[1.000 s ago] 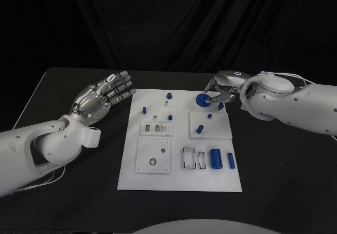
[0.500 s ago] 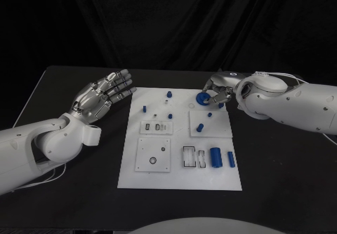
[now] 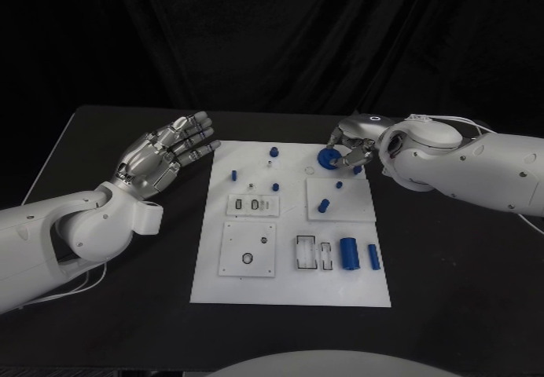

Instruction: Assemble the parts on the task board

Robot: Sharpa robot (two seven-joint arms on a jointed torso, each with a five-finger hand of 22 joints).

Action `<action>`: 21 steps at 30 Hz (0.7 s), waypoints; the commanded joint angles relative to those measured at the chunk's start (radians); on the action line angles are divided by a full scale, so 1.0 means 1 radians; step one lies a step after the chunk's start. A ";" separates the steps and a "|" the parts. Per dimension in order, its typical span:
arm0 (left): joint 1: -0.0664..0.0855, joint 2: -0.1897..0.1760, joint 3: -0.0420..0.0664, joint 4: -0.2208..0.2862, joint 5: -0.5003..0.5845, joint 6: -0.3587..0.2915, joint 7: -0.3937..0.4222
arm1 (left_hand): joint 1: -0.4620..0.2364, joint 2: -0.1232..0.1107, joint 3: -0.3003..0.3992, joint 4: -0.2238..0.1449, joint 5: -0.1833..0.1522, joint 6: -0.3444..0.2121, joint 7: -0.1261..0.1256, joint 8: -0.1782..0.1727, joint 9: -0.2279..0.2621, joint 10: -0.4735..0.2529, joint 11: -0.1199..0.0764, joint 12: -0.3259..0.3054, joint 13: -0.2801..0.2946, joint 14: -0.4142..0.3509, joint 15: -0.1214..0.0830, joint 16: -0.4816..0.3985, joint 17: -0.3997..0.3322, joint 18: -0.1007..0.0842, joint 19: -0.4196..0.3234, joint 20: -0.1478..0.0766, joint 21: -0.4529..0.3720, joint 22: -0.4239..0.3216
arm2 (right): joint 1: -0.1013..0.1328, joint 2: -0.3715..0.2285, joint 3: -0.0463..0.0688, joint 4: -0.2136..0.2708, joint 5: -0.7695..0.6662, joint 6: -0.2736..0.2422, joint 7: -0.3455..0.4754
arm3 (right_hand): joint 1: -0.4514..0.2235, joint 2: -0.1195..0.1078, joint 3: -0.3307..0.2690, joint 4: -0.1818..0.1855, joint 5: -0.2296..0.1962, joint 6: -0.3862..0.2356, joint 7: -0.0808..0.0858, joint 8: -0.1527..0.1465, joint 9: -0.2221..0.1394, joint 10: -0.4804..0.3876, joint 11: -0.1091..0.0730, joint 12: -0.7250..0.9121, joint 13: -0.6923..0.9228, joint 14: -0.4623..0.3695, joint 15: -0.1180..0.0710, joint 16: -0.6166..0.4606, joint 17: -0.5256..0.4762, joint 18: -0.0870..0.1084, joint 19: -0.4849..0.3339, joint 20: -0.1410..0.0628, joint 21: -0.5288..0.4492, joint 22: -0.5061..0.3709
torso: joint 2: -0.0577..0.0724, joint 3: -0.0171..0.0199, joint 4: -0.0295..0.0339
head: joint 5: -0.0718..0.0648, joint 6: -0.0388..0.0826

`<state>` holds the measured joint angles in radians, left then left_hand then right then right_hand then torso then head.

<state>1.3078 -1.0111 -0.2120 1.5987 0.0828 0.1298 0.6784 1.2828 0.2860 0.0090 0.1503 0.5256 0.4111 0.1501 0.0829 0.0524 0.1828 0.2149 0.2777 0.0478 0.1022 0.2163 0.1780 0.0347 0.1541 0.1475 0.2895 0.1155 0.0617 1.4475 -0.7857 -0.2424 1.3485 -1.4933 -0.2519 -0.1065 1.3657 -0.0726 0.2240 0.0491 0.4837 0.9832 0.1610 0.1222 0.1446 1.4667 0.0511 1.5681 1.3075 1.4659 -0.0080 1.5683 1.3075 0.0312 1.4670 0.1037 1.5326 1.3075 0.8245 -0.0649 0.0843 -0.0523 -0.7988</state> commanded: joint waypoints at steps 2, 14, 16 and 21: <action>0.000 -0.003 0.001 0.002 0.000 0.019 0.145 | 0.004 -0.003 0.006 -0.001 0.005 0.004 0.020 0.004 0.000 0.003 0.002 0.004 0.001 0.001 0.007 0.008 0.001 -0.016 0.008 0.002 0.006 0.002 | -0.009 -0.010 -0.005 0.018 -0.015 -0.044 0.015 | 0.015 0.015 0.003 -0.017 0.032 0.056 -0.050 0.094 0.110 0.104 -0.011 0.003 0.263 0.105 -0.014 0.002 0.263 -0.013 0.059 -0.014 -0.001 0.212 | 0.000 -0.0002 -0.0008 | 0.004 0.004; 0.000 -0.010 0.001 0.011 0.000 0.017 0.152 | -0.002 -0.005 0.019 -0.007 0.006 0.014 0.019 0.007 0.002 0.007 0.002 0.012 0.001 0.010 0.014 0.020 0.003 -0.021 0.015 0.003 0.011 0.004 | 0.039 -0.010 -0.004 0.114 -0.030 -0.118 0.043 | -0.010 0.019 -0.001 -0.025 0.035 0.017 -0.058 0.155 0.190 0.104 -0.019 0.003 0.263 0.105 -0.023 0.002 0.263 -0.017 0.068 -0.023 0.006 0.223 | 0.000 0.0003 -0.0035 | 0.009 0.004; 0.000 -0.009 0.001 0.011 0.000 0.016 0.153 | -0.002 -0.005 0.020 -0.008 0.006 0.015 0.019 0.007 0.002 0.008 0.002 0.013 0.001 0.011 0.014 0.021 0.004 -0.021 0.016 0.003 0.012 0.004 | 0.047 0.002 -0.003 0.123 -0.031 -0.125 0.048 | -0.014 0.019 -0.001 -0.023 0.032 0.013 -0.059 0.158 0.195 0.104 -0.019 0.003 0.263 0.105 -0.023 0.002 0.263 -0.017 0.069 -0.023 0.007 0.224 | -0.001 0.0004 -0.0048 | 0.010 0.003; 0.000 -0.006 0.001 0.012 0.000 0.016 0.150 | -0.002 -0.005 0.021 -0.008 0.006 0.015 0.019 0.007 0.002 0.008 0.002 0.014 0.002 0.010 0.014 0.020 0.003 -0.022 0.017 0.002 0.012 0.004 | 0.056 0.045 -0.003 0.122 -0.031 -0.124 0.062 | -0.017 0.019 -0.001 -0.022 0.031 0.010 -0.059 0.162 0.201 0.104 -0.020 0.003 0.263 0.105 -0.023 0.002 0.263 -0.017 0.069 -0.023 0.007 0.224 | -0.001 -0.0013 -0.0011 | 0.010 0.005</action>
<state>1.3078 -1.0195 -0.2120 1.6082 0.0831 0.1318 0.6786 1.2828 0.2859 0.0241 0.1434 0.5256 0.4189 0.1530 0.0865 0.0532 0.1828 0.2148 0.2855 0.0477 0.1112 0.2253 0.1940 0.0371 0.1383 0.1583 0.2929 0.1233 0.0652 1.5011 -0.7448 -0.2459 1.4705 -1.5137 -0.3426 -0.0642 1.3593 -0.0510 0.2249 0.0256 0.5190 0.9630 0.1409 0.1228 0.1427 1.4667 0.0409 1.5681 1.3074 1.4639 -0.0277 1.5683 1.3074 0.0315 1.4670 0.0891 1.5326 1.3074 0.8237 -0.0651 0.0811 -0.0425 -0.7954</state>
